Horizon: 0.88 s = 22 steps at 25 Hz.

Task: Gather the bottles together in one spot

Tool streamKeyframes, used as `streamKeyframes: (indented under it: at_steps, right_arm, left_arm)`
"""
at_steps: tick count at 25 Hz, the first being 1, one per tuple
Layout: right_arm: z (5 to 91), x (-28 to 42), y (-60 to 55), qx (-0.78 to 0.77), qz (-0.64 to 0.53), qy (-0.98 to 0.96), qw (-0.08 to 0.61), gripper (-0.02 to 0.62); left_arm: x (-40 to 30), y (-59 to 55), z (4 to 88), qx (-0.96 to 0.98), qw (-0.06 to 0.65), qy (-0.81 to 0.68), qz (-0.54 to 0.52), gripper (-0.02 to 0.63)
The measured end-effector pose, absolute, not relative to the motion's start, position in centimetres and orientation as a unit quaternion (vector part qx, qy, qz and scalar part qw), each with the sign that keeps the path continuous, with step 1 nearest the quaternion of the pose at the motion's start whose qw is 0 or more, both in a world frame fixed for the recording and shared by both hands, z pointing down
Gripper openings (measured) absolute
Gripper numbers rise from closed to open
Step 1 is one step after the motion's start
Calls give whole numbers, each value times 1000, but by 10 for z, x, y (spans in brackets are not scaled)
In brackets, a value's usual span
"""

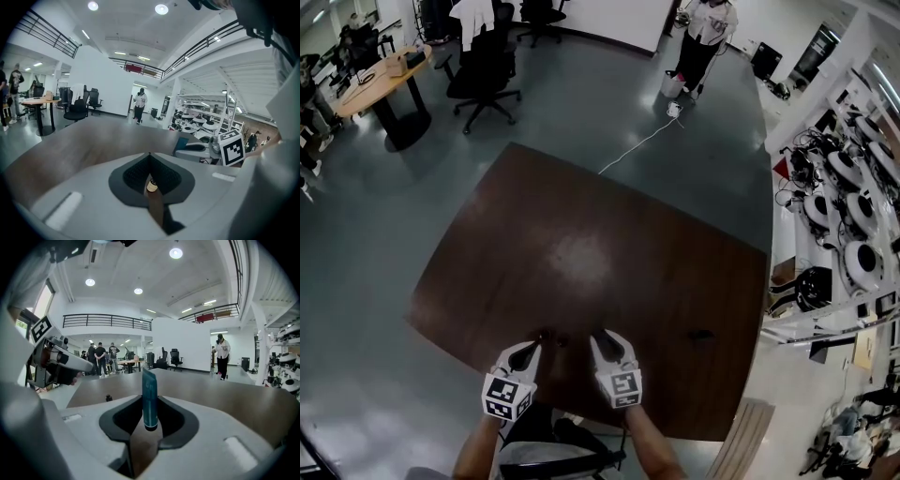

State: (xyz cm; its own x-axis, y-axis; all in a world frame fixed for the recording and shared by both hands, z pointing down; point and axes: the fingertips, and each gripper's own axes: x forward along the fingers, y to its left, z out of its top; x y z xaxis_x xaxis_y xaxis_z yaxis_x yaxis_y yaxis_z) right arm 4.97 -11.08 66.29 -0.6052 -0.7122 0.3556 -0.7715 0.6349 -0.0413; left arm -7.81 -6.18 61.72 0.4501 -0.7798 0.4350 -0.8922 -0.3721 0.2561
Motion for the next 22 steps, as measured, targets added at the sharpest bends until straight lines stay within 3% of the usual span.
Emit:
streamKeyframes:
  at_steps: [22]
  right_arm:
    - [719,11,-68,353,90,-915,176,100]
  left_arm:
    - [-93,-33,644,807,234,-524,137,0]
